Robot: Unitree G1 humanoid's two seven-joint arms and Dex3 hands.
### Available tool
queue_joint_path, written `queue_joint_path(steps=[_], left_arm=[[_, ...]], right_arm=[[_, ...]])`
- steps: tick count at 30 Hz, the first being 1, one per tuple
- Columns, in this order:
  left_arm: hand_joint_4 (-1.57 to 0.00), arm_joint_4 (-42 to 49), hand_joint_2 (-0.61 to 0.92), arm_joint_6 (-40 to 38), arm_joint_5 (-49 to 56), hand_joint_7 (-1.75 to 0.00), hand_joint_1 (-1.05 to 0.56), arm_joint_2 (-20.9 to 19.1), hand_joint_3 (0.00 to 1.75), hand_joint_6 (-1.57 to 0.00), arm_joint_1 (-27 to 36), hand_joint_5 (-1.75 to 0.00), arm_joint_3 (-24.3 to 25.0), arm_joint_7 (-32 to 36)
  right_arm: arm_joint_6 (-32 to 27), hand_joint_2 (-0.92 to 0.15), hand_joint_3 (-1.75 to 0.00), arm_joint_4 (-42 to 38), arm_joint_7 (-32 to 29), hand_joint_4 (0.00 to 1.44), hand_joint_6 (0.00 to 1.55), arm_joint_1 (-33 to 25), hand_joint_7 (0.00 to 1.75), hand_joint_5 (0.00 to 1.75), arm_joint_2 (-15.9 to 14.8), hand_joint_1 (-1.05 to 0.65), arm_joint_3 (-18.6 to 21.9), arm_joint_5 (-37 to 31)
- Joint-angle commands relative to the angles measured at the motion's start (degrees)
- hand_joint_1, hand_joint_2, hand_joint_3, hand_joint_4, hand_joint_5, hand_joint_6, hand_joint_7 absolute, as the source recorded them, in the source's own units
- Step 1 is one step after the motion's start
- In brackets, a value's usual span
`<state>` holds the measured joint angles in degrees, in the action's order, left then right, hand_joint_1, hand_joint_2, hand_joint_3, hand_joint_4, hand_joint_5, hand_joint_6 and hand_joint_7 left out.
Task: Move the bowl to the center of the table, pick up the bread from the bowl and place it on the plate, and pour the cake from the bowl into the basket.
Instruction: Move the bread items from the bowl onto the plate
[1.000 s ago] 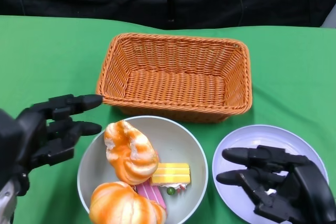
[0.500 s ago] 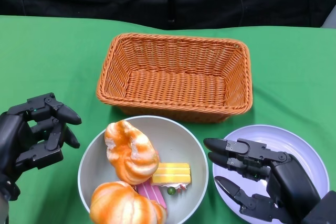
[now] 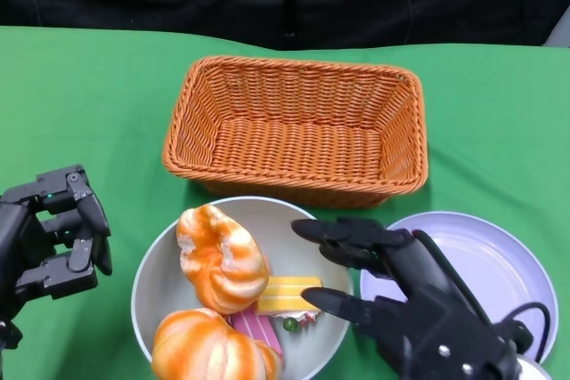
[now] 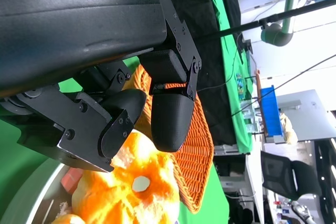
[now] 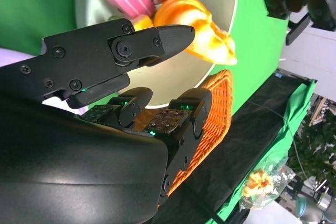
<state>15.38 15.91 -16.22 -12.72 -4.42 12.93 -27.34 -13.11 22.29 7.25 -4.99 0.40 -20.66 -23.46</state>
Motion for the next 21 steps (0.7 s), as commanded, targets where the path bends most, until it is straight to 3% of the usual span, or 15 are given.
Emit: queue_joint_path(steps=[1, 6, 13, 21], left_arm=[[-0.93, -0.4, 0.47, 0.36, -0.84, -1.6, 0.04, -0.44, 1.39, -0.85, 0.71, -1.75, 0.52, -0.16], [-0.9, 0.42, 0.48, 0.18, -2.41, -1.64, 0.03, 0.49, 1.38, -0.82, 0.85, -1.75, 1.32, 0.34], [-0.95, 0.9, 0.48, 0.88, -1.42, -1.71, 0.05, 0.26, 1.36, -0.81, 0.64, -1.75, 1.04, 0.29], [-0.97, 0.55, 0.48, 0.59, -1.67, -1.74, 0.04, 0.25, 1.35, -0.8, 0.56, -1.75, 1.14, 0.28]], right_arm=[[-1.9, -0.92, -0.06, 1.57, -0.19, 0.63, 0.64, 0.6, 0.0, 0.0, -0.02, -0.62, -0.36, -0.41], [-9.42, -0.92, -0.14, 2.5, -0.29, 0.62, 0.61, 6.25, 0.0, 0.0, 1.03, -0.7, -5.93, -10.64], [-10.94, -0.92, -0.13, 1.58, -0.86, 0.68, 0.66, 8.96, 0.02, 0.03, 1.95, -0.7, -7.75, -12.75], [-17.77, -0.92, -0.2, 1.08, 1.95, 0.67, 0.63, 13.39, 0.0, 0.02, 3.17, -0.8, -10.96, -18.14]])
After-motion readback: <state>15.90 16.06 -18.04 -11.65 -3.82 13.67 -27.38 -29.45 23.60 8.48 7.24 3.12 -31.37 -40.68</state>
